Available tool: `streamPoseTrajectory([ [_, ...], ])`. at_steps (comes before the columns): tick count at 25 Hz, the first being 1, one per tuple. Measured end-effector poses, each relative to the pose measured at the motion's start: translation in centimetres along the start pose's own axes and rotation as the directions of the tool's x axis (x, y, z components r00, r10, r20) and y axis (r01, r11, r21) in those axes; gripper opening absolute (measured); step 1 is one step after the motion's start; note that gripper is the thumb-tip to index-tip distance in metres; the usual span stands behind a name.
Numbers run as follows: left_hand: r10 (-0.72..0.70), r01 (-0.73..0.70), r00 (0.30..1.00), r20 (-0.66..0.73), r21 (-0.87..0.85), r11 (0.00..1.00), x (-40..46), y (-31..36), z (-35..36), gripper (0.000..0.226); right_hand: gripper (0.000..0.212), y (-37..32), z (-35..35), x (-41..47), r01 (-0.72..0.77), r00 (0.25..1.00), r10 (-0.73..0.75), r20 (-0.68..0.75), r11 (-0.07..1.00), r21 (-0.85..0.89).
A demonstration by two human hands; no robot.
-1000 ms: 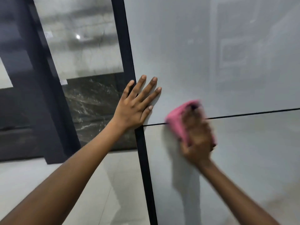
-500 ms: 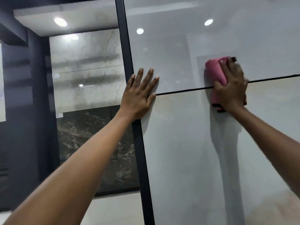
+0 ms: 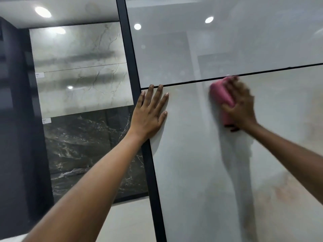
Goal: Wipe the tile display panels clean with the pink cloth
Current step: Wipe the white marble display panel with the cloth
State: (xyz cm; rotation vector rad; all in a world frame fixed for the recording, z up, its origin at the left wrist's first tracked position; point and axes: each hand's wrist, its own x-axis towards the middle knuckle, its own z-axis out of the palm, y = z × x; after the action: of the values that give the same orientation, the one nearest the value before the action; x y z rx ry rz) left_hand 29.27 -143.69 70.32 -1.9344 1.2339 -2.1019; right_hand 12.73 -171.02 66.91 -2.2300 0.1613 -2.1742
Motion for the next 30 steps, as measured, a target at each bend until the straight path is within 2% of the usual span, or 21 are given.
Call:
streamPoseTrajectory([
  [2,-0.008,0.008,1.000,-0.011,0.000,1.000,-0.4,0.4,0.4,0.057,0.076,0.8,-0.7,2.0,-0.314,0.948,0.314,-0.058,0.949,0.000],
  [4,0.007,-0.007,1.000,0.004,0.000,1.000,-0.5,0.4,0.5,0.057,0.075,-2.4,0.9,-0.8,-0.320,0.940,0.320,-0.117,0.947,0.018],
  [5,0.007,-0.007,1.000,0.013,-0.004,1.000,-0.4,0.3,0.3,0.057,0.073,-4.6,2.5,-4.1,-0.209,0.968,0.214,-0.129,0.977,0.053],
  [7,0.001,-0.001,1.000,0.013,-0.009,1.000,-0.3,0.6,-0.6,0.057,0.069,-9.9,5.5,-13.8,0.202,0.979,-0.202,-0.013,0.976,0.082],
  [8,-0.005,0.006,1.000,0.005,-0.024,1.000,-0.5,1.0,-1.0,0.057,0.070,-12.8,6.3,-18.8,0.430,0.890,-0.439,0.125,0.898,0.093],
  [9,-0.018,0.018,1.000,0.004,-0.057,0.998,-1.2,1.8,-1.4,0.058,0.072,-14.7,6.2,-22.6,0.614,0.743,-0.620,0.253,0.782,0.112],
  [10,-0.032,0.033,0.999,0.015,-0.097,0.995,-2.3,2.8,-1.5,0.059,0.072,-15.0,6.1,-24.5,0.718,0.617,-0.718,0.322,0.681,0.142],
  [11,-0.041,0.044,0.999,0.025,-0.136,0.990,-3.7,4.0,-1.5,0.061,0.072,-14.0,5.8,-24.3,0.747,0.562,-0.748,0.352,0.642,0.173],
  [12,-0.038,0.044,0.999,0.038,-0.160,0.986,-5.1,5.1,-1.3,0.061,0.071,-12.1,5.3,-22.5,0.726,0.592,-0.736,0.329,0.664,0.181],
  [13,-0.020,0.029,0.998,0.055,-0.154,0.988,-6.3,5.8,-1.0,0.061,0.069,-9.9,4.7,-19.9,0.657,0.690,-0.669,0.277,0.739,0.149],
  [16,0.015,-0.011,0.997,0.079,-0.054,0.998,-7.8,6.1,0.3,0.062,0.071,-0.6,1.4,-10.6,0.232,0.972,-0.231,0.045,0.973,-0.013],
  [18,0.000,0.003,0.998,0.070,-0.038,0.999,-7.7,5.9,0.3,0.062,0.073,2.1,-0.1,-7.5,-0.146,0.986,0.146,-0.085,0.989,-0.001],
  [20,0.007,-0.004,0.997,0.072,-0.037,0.999,-8.0,6.3,0.3,0.062,0.073,0.3,1.7,-9.9,-0.261,0.957,0.257,-0.136,0.965,-0.014],
  [21,0.011,-0.008,0.997,0.076,-0.041,0.999,-8.2,6.4,0.4,0.062,0.071,-1.7,3.2,-13.3,-0.181,0.977,0.180,-0.116,0.983,-0.002],
  [23,0.019,-0.016,0.996,0.088,-0.037,0.999,-8.0,6.3,0.2,0.061,0.069,-7.4,5.9,-22.8,0.195,0.979,-0.196,0.051,0.980,0.028],
  [24,0.020,-0.016,0.995,0.100,-0.037,0.999,-7.7,6.1,0.0,0.061,0.070,-10.5,6.4,-27.7,0.450,0.869,-0.451,0.203,0.891,0.055],
  [25,0.014,-0.010,0.994,0.110,-0.044,0.999,-7.6,6.0,-0.3,0.061,0.073,-13.0,6.3,-31.5,0.661,0.679,-0.648,0.346,0.744,0.097],
  [26,-0.003,0.010,0.994,0.111,-0.059,0.998,-7.8,6.2,-0.6,0.061,0.076,-13.9,6.1,-33.9,0.770,0.513,-0.745,0.427,0.619,0.154],
  [27,-0.026,0.036,0.994,0.102,-0.094,0.995,-8.5,6.7,-0.8,0.061,0.077,-13.4,5.9,-34.3,0.788,0.462,-0.773,0.435,0.583,0.199],
  [28,-0.047,0.060,0.994,0.096,-0.140,0.988,-9.7,7.7,-0.8,0.062,0.076,-12.1,5.4,-33.0,0.753,0.523,-0.755,0.395,0.627,0.202],
  [30,-0.036,0.057,0.994,0.107,-0.206,0.977,-12.9,10.2,-0.8,0.063,0.069,-7.8,4.2,-28.3,0.578,0.759,-0.589,0.278,0.806,0.129],
])
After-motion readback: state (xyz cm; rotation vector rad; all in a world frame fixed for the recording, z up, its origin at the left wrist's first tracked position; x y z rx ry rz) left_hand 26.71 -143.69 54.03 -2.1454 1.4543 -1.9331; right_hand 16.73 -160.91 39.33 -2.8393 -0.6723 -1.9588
